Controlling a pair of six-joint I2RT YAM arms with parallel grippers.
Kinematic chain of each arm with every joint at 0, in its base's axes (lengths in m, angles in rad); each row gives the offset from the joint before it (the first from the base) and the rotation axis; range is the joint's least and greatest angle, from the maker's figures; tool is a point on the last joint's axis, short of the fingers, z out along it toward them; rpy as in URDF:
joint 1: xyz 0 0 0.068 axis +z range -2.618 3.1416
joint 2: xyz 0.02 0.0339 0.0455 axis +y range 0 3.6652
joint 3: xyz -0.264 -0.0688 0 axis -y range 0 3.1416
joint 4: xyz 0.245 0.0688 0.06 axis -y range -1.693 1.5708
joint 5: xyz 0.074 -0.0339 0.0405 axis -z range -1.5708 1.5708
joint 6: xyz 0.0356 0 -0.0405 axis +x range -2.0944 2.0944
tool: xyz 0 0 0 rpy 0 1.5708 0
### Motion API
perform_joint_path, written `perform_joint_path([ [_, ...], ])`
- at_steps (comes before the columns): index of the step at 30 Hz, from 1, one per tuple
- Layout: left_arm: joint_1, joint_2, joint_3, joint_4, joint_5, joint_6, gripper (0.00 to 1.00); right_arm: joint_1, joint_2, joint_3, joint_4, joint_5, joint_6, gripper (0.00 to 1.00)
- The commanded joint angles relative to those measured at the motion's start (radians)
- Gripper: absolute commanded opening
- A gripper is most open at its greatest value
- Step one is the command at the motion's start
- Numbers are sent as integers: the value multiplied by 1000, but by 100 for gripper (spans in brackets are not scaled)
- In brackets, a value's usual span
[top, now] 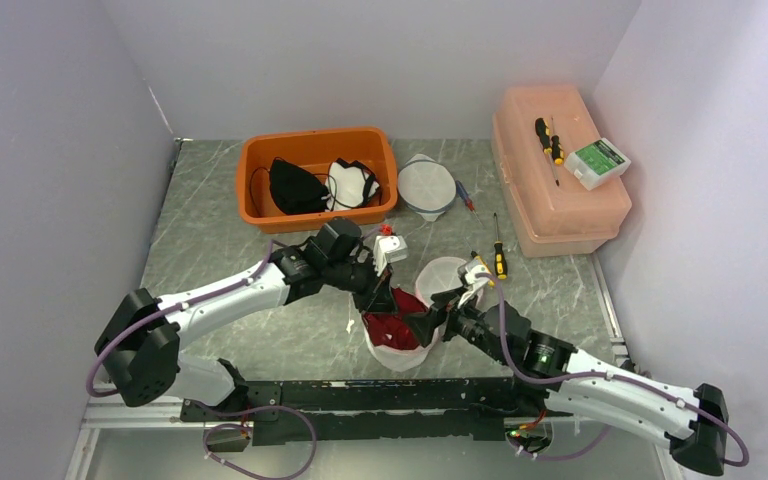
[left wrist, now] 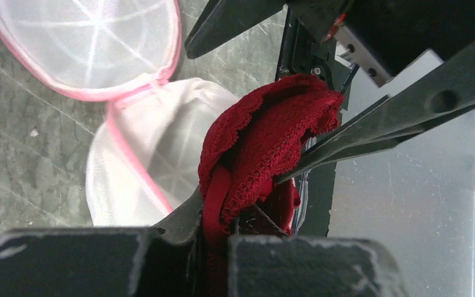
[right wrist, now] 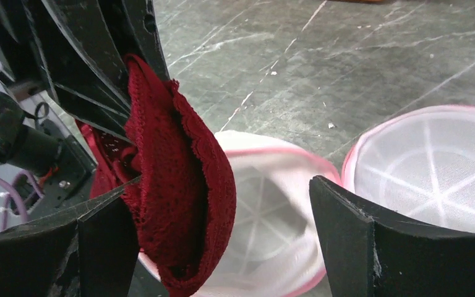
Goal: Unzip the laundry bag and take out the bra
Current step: Pick up the bra from the laundry bag.
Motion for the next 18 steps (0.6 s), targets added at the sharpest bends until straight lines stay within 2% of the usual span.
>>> perform_joint_path([
  [1,-4,-19,36,31,21,-15,3,2,-34,134,-127,48,45,100],
  [8,-5,-104,42,47,-108,-49,3,3,-83,264,-252,117,76,100],
  [18,-4,-288,34,111,-490,-67,3,2,-236,235,-246,210,128,100],
])
